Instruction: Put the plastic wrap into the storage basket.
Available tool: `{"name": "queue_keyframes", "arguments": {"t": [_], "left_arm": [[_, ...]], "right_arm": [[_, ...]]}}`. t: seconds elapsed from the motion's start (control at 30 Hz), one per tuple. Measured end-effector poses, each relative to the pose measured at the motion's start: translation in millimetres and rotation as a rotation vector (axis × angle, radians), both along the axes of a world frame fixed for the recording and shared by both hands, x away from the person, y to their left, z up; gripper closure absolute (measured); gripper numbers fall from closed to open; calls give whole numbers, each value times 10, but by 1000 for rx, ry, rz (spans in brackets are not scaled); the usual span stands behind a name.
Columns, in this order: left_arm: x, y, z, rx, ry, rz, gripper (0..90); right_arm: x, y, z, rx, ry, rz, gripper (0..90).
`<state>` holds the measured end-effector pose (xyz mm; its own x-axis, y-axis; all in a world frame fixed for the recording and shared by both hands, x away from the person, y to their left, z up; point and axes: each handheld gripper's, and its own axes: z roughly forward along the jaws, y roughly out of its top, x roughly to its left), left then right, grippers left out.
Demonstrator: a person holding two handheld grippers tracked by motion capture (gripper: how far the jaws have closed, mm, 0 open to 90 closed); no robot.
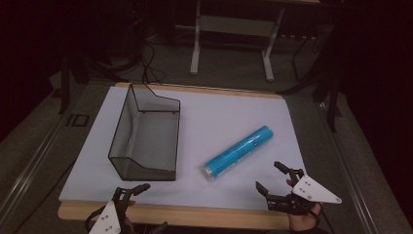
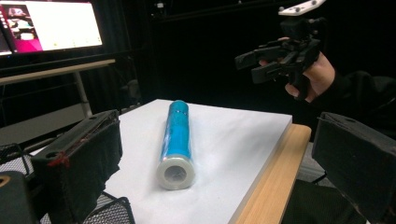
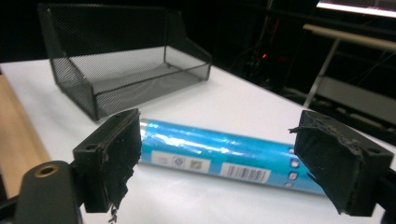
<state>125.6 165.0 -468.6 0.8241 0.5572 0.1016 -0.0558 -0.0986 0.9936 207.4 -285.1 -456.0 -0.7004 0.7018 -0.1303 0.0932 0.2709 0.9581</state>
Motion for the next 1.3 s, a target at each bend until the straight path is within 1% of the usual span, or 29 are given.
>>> {"name": "queue_keyframes", "arguments": {"t": [0.03,0.1,0.2,0.23,0.3,0.37,0.43,0.47,0.5,0.53,0.57,0.6,0.67,0.8,0.83,0.87,0.9,1.03,1.1,1.13,1.17,1.23,1.27,1.3], "left_arm": [[-8,-6,4,-1,-5,-5,23],[-18,-19,9,2,-4,-18,23],[-26,-30,5,3,-4,-24,23],[-29,-37,1,-1,-2,-29,23],[-33,-40,4,-7,3,-37,23],[-37,-47,3,-10,6,-40,23],[-38,-59,0,-12,11,-45,22],[-38,-64,-2,-11,12,-47,22],[-38,-67,-3,-9,13,-49,22],[-39,-70,-4,-11,14,-50,22],[-40,-73,-4,-10,14,-49,22],[-40,-76,-4,-10,16,-52,22],[-43,-80,-5,-10,16,-56,22],[-51,-89,-10,-11,22,-60,23],[-51,-89,-11,-11,22,-61,22],[-52,-90,-12,-13,22,-59,23],[-54,-91,-11,-11,21,-56,23],[-56,-96,-14,-9,20,-50,22],[-53,-98,-17,-7,24,-50,23],[-53,-101,-18,-5,24,-50,22],[-55,-104,-20,-4,23,-51,22],[-57,-106,-21,-5,24,-51,22],[-59,-106,-21,-4,25,-51,22],[-60,-106,-22,-3,26,-51,22]], "right_arm": [[3,12,-3,-10,12,2,146],[14,36,-10,-24,26,17,134],[18,48,-13,-12,32,30,127],[24,51,-4,6,47,51,114],[26,60,7,-1,46,49,107],[38,64,6,5,61,65,106],[50,94,10,-6,70,47,107],[54,106,13,-7,76,47,107],[48,114,20,2,78,53,104],[42,117,27,5,78,88,98],[36,129,34,-8,74,105,98],[38,145,38,-24,74,108,98],[51,169,34,-44,93,129,98],[95,207,29,-89,128,148,101],[116,218,31,-104,139,147,129],[140,225,34,-114,160,156,138],[161,235,35,-123,165,157,138],[237,286,36,-206,170,163,135],[277,310,39,-239,171,163,125],[297,318,42,-251,181,173,110],[317,329,41,-266,179,175,106],[356,347,38,-299,187,198,104],[371,357,35,-316,181,189,105],[393,364,32,-331,181,194,105]]}}
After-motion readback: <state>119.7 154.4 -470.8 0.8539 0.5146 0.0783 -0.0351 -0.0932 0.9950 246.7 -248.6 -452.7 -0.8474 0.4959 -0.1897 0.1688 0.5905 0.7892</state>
